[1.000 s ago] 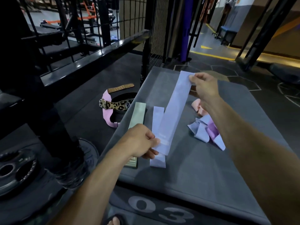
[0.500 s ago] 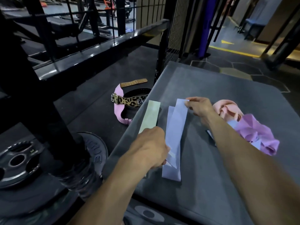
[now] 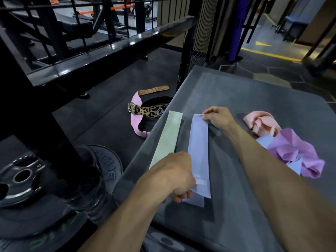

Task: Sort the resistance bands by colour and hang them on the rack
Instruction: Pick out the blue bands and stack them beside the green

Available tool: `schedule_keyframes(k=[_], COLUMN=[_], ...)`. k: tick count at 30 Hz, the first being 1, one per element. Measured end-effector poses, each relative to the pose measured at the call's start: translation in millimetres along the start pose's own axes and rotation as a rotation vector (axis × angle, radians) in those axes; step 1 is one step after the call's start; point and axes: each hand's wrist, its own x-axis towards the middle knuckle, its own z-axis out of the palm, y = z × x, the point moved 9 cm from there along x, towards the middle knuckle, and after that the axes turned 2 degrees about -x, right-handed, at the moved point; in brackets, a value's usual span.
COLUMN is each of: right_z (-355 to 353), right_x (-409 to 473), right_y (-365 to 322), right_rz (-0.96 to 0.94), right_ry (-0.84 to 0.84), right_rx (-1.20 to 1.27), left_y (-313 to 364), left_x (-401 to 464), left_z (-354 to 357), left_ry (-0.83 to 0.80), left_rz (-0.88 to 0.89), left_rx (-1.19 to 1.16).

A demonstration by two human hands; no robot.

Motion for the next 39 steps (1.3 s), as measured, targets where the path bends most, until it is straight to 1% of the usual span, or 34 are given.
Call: schedule_keyframes(k=[3,10,21,31,36,39], right_z=[2.5,2.5,5.8,8.5,9.6,10.5], right_x=[1.9,3.8,9.0,12.1,9.2,7.8], right_y=[5.6,10.2,19.0,23.5,20.2,19.1], right_rz=[0.012,0.017,0.012,-0.013,-0.041,-0.046], right_ry=[0.006,0.050,0.070,0.093,0.087,0.084], right_rx=[-0.002,-0.100,-0.150,-0.246,-0.279,-0.300], left_y=[-5.2,-8.1,-8.8,-11.6,-8.2,-6.7], left_x=[6.0,15.9,19.4,22.9,22.0,20.9], left_z=[1.6,11.6,7.2,7.6,7.5,10.3], left_ry=[-0.005,-0.030,0.012,0.024,0.037,0.025], left_rz=[-0.017,-0.039,-0.009,-0.058,-0.064,-0.072], left_rx=[0.032,0.042,0.133,0.218,0.346,0.373])
